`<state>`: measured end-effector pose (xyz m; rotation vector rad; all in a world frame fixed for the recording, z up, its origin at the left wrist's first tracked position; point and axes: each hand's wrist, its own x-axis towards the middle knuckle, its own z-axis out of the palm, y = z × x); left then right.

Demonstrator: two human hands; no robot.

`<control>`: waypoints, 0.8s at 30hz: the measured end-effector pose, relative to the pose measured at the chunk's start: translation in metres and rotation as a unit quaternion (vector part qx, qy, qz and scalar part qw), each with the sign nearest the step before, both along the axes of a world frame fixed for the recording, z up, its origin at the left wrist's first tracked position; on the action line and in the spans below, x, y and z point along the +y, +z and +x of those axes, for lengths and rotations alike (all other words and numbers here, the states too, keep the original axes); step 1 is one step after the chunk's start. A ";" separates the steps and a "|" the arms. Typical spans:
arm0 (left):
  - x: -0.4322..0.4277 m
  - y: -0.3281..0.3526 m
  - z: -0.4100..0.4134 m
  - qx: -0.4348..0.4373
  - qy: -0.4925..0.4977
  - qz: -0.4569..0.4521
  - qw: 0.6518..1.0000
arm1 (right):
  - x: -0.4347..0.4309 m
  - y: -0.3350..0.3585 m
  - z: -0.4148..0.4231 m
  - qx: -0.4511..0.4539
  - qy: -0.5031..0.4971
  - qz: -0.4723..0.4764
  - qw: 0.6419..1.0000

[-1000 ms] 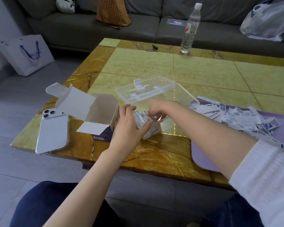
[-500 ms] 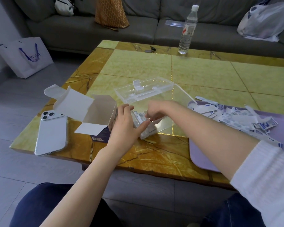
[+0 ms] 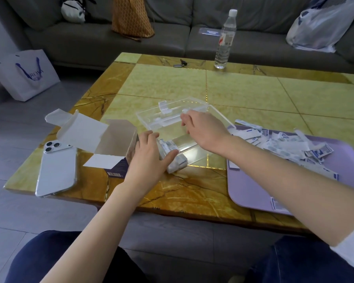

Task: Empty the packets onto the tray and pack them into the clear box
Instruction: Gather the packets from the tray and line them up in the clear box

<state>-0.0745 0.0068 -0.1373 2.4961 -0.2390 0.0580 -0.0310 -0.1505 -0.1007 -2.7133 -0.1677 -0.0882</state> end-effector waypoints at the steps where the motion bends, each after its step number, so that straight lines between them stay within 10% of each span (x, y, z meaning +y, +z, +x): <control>1: -0.001 0.002 -0.001 0.002 0.002 0.031 1.000 | -0.007 -0.002 -0.007 -0.042 -0.005 0.010 0.999; 11: -0.035 0.032 -0.012 -0.104 -0.001 0.114 0.988 | -0.102 -0.025 -0.079 -0.191 -0.095 0.033 0.976; 17: -0.095 0.018 -0.036 -0.150 -0.155 0.075 0.974 | -0.167 -0.042 -0.096 0.011 -0.115 -0.048 0.992; 24: -0.137 -0.037 -0.048 -0.034 -0.250 0.233 0.939 | -0.181 -0.054 -0.090 0.137 -0.059 -0.152 0.977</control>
